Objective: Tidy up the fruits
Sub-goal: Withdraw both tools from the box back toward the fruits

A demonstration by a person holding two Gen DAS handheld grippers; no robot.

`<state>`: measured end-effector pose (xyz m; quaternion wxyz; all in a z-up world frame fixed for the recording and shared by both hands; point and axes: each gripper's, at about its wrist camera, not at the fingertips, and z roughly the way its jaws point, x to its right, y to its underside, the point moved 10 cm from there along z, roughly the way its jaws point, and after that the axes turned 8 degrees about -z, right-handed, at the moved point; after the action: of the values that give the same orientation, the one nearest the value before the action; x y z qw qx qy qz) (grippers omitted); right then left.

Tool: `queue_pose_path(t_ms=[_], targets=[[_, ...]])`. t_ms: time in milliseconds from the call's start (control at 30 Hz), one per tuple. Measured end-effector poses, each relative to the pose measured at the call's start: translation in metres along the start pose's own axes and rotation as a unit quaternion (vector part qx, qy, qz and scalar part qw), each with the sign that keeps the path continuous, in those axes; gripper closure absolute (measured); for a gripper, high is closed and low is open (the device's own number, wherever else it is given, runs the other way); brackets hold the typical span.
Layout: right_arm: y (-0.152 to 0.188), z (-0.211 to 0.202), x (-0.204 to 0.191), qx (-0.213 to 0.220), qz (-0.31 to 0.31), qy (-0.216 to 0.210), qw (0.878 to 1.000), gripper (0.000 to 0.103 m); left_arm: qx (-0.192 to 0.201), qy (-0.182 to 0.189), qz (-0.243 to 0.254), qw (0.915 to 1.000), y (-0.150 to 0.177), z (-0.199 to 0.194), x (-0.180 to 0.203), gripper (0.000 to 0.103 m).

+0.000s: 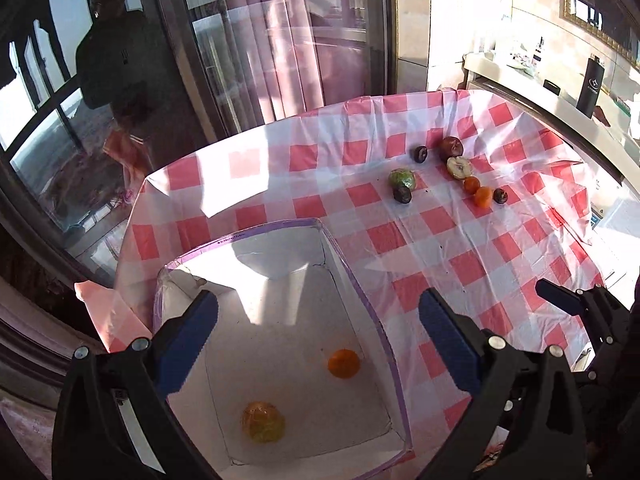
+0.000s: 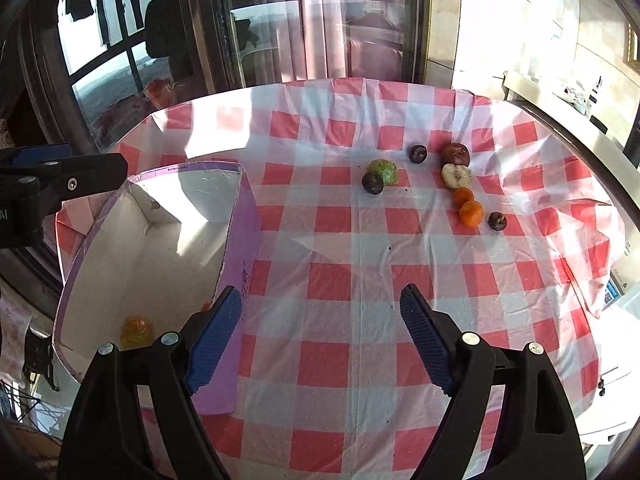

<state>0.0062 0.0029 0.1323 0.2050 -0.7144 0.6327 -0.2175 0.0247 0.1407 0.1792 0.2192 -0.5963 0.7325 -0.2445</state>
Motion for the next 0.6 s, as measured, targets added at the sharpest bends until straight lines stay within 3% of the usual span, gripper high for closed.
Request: queue_pose_path(t_ms=[333, 600], targets=[[-0.001, 0.016, 0.061, -0.016, 0.033, -0.004, 0.999, 0.021, -0.020, 0.002, 0.024, 0.9995, -0.017, 0.023, 0.056, 0.002], [-0.003, 0.041, 0.134, -0.038, 0.062, -0.008, 0.997, 0.020, -0.046, -0.002, 0.029, 0.9985, -0.038, 0.057, 0.113, 0.002]])
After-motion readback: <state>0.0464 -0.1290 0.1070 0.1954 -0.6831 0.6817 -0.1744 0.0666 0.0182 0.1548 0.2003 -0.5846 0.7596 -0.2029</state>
